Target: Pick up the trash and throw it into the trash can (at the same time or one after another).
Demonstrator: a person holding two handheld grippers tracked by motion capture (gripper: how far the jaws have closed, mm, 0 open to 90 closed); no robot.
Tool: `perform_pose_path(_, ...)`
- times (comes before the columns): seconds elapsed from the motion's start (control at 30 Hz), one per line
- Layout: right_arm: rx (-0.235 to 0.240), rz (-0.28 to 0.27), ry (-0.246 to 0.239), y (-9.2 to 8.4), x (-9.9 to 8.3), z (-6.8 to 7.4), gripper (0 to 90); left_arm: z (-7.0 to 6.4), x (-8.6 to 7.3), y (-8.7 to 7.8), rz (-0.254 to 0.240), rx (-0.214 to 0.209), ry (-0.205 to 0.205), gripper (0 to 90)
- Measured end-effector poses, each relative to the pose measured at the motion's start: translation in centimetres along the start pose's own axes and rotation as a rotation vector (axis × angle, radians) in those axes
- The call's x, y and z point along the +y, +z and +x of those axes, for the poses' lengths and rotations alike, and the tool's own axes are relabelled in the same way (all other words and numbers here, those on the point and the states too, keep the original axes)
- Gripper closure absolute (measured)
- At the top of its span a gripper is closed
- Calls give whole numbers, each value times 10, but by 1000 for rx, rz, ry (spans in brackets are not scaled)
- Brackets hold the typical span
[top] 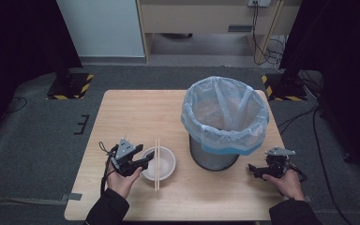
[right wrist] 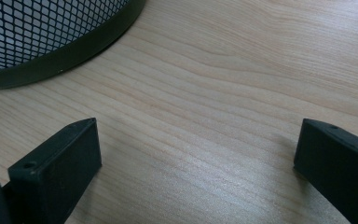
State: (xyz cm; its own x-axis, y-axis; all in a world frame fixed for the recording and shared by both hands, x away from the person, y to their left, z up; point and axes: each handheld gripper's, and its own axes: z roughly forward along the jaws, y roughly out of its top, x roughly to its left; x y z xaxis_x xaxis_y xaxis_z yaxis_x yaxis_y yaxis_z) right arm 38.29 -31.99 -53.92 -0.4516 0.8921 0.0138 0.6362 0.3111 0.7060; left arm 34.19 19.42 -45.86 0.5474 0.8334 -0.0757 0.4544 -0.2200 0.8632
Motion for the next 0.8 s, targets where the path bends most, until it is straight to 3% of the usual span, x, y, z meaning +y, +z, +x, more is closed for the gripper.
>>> perform_pose_path(0.27,4,-1,-11,0,0,0,8,-4,-14,15,77,-1,2,452)
perform_pose_path(0.57,6,0,-13,0,0,0,8,-11,-18,25,131,-6,39,472)
perform_pose_path(0.8,8,1,-12,0,0,1,8,-9,-20,28,164,12,39,507)
